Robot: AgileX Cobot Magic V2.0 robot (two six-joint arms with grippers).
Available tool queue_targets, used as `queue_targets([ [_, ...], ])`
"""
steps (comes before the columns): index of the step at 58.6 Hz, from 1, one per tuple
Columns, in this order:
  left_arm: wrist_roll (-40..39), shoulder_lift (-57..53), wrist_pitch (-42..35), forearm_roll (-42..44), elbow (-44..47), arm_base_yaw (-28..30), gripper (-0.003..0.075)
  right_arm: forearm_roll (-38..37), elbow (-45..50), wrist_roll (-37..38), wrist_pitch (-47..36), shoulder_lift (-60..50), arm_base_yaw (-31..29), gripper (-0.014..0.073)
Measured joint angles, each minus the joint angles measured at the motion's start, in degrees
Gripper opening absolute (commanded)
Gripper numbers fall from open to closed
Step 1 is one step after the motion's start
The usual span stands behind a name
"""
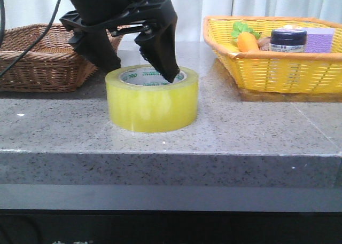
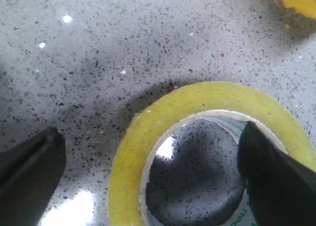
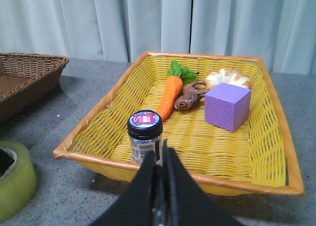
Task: Transfer tape with both arms
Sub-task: 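Lower the left gripper into the tape roll and grasp its rim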
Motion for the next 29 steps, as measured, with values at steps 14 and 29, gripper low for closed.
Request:
queue_targets([
  [14,0.0,1.1,5.64,1.46,0.11,-0.11,0.0622,0.0,0.0,0.0,0.0,0.0,0.0,-0.0069],
  [29,0.0,1.1,5.82,1.88,0.11,-0.11,0.0419,0.0,0.0,0.0,0.0,0.0,0.0,-0.0069],
])
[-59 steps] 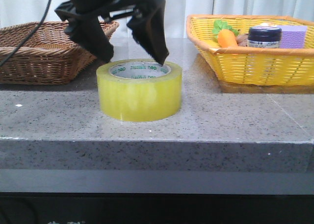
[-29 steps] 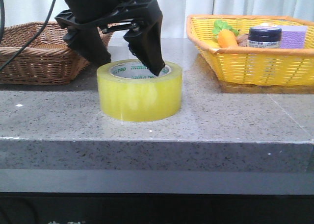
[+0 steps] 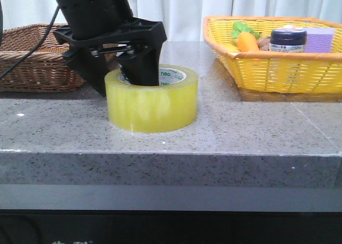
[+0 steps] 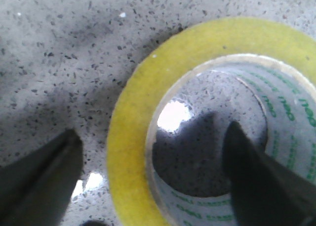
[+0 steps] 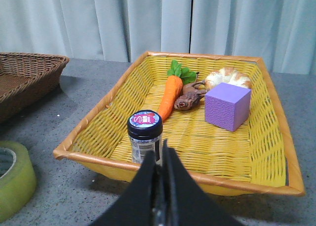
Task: Transfer tape with both arms
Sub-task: 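Lower the left gripper into the tape roll and grasp its rim, then lift the tape roll with the left gripper over the brown basket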
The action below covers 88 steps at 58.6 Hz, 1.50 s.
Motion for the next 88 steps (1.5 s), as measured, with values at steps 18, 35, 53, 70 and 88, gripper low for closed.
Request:
queue_targets([
  [18,0.0,0.0,0.0,0.13,0.0,0.0,0.014,0.0,0.0,0.0,0.0,0.0,0.0,-0.0069],
  [35,0.12,-0.39,2.39,1.06,-2.18,0.0,0.0063,0.0,0.0,0.0,0.0,0.0,0.0,-0.0069],
  [53,0.12,-3.69,4.28,1.81,-12.51,0.0,0.0063,0.0,0.0,0.0,0.0,0.0,0.0,-0.0069],
  [70,-1.32,-4.64,5.26,6.97,-17.17,5.14,0.0063,0.0,0.0,0.0,0.0,0.0,0.0,-0.0069],
  [88,-1.42,-4.51,4.69,8.01,-17.48,20.07,0.0063,0.0,0.0,0.0,0.0,0.0,0.0,-0.0069],
])
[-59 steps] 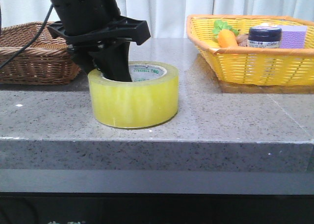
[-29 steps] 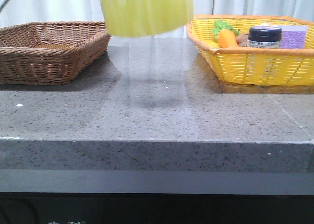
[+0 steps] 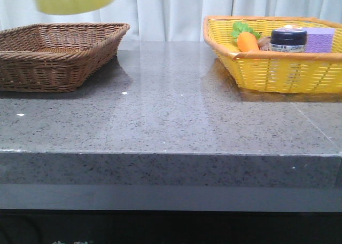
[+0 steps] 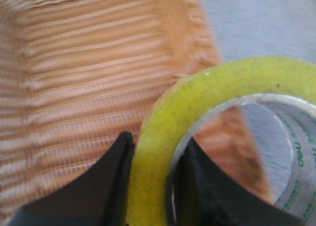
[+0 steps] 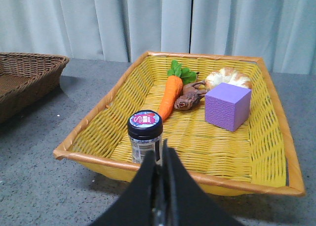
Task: Transfer tape with both arms
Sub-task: 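Lift the tape roll with the left gripper over the brown basket, then lower the tape roll into the brown basket and open the left gripper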
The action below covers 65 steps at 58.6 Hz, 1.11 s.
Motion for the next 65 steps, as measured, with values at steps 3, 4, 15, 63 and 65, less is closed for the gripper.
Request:
queue_targets([
  [3,0.0,0.26,-0.13,0.09,0.0,2.58,0.0063,0.0,0.0,0.0,0.0,0.0,0.0,-0.0069],
  [4,0.0,0.27,-0.13,0.13,0.0,3.19,0.0063,0.0,0.0,0.0,0.0,0.0,0.0,-0.0069],
  [15,-0.02,4.39,-0.66,0.23,-0.13,8.82,0.0064,0.0,0.0,0.0,0.0,0.0,0.0,-0.0069],
  [63,-1.27,11.15,-2.32,-1.03,-0.13,9.94,0.0365,0.0,0.0,0.0,0.0,0.0,0.0,-0.0069],
  [65,-1.27,10.71,-2.42,-1.03,-0.13,9.94,0.0359,0.0,0.0,0.0,0.0,0.0,0.0,-0.0069],
])
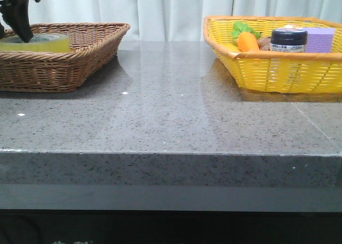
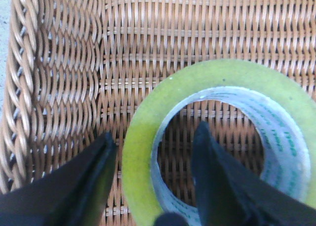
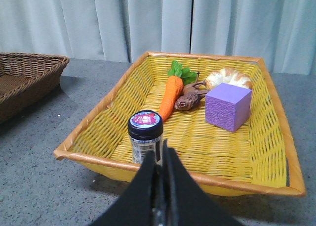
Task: Transfer tape with both arms
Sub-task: 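Lower the tape roll into the brown basket and open the left gripper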
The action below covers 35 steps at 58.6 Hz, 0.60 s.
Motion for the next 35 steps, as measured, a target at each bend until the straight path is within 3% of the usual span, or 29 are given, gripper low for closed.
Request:
queue_targets([
  [9,0.0,-3.21,-1.81,0.0,-0.02,0.0,0.0224,0.0,0.0,0.0,0.0,0.0,0.0,-0.0069],
  [21,0.0,-7.37,-2.53,0.0,-0.02,0.0,-0.002,0.0,0.0,0.0,0.0,0.0,0.0,-0.0069],
  [35,0.0,-14.25,-8.22,0.0,5.93,0.0,-0.002,0.0,0.0,0.0,0.0,0.0,0.0,-0.0069],
])
